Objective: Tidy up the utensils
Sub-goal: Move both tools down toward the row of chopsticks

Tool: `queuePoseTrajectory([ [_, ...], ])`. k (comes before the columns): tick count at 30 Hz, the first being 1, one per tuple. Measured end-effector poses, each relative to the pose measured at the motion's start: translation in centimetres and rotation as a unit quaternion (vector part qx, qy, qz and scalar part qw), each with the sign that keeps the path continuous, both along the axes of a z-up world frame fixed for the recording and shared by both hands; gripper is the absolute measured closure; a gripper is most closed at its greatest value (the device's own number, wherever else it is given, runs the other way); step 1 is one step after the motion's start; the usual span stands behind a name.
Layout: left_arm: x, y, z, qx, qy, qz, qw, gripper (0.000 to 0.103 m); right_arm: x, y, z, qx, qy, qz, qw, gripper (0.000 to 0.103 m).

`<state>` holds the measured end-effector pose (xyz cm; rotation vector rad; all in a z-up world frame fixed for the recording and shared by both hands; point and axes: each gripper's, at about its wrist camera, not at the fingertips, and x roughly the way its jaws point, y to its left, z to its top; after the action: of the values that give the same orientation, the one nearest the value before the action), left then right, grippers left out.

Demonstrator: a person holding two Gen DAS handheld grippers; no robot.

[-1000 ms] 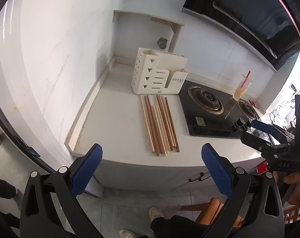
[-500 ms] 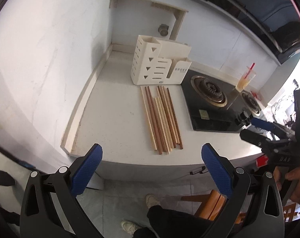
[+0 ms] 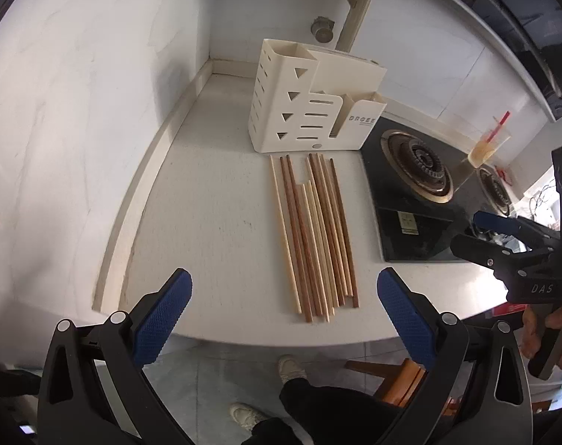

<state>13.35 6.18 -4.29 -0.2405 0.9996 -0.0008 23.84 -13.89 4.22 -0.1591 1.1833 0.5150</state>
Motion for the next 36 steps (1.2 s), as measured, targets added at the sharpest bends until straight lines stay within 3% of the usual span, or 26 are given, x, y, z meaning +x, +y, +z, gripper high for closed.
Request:
queuePoseTrajectory([
  [17, 7.3, 0.9, -3.4, -0.002, 0.100, 0.028, 0.9946, 0.007, 7.4, 1.6, -3.4, -0.022, 0.084, 0.004, 0.996, 0.004],
  [26, 10.8, 1.5, -5.3, 0.003, 0.139, -0.004, 0.9903, 0.009, 9.1, 3.0, -5.4, -0.051, 0.110, -0.011, 0.993, 0.004],
  [36, 12.7, 2.3, -8.7, 0.001, 0.186, -0.039, 0.9818, 0.018, 11.4, 3.9, -8.3, -0.077, 0.158, -0.040, 0.984, 0.007],
])
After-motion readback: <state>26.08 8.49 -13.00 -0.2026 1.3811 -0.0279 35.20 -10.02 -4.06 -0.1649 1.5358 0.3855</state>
